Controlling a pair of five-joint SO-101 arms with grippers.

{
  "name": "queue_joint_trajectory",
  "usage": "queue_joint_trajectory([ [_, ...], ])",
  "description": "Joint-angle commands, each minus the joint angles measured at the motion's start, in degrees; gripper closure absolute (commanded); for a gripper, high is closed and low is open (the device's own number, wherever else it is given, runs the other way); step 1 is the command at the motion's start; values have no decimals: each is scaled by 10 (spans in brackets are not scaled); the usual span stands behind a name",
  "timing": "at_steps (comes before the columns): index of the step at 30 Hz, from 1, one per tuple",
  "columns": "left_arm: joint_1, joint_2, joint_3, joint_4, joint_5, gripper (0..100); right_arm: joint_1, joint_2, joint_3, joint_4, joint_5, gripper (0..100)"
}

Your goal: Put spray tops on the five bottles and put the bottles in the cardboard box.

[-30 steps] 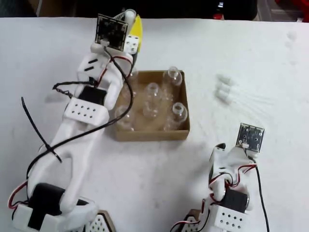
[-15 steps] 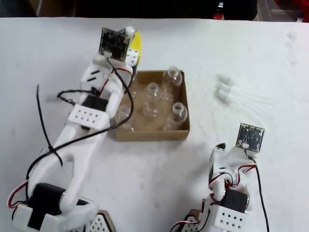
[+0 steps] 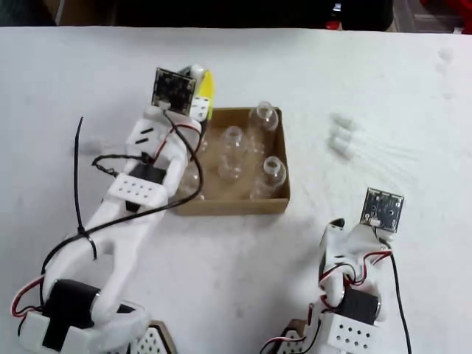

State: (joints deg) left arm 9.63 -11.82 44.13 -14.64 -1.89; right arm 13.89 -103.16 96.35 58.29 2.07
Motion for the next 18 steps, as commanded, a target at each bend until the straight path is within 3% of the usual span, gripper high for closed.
queue_joint_trajectory([
  [1,-14,-3,-2,-11,33,976,-1,-2,4,2,-1,814],
  [10,-15,-7,36,-14,34,975,-1,-2,4,2,-1,814],
  [18,-15,-7,36,-11,35,846,-1,-2,4,2,-1,814],
])
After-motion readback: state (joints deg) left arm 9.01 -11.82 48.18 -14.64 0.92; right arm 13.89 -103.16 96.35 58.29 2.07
